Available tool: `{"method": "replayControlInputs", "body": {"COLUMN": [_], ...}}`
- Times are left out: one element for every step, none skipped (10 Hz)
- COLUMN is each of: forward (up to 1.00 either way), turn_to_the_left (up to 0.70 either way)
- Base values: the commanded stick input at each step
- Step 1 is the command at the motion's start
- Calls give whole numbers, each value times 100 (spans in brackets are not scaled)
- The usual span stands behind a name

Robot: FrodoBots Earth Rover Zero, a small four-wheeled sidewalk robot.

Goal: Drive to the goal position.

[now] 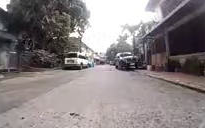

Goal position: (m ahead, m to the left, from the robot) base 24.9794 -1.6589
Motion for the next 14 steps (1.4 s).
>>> {"method": "replayControlInputs", "body": {"forward": [70, 70, 70, 70, 70, 70, 70, 70, 70, 70, 70, 70, 70, 70], "turn_to_the_left": [0, 0, 0, 0, 0, 0, 0, 0, 0, 0, 0, 0, 0, 0]}}
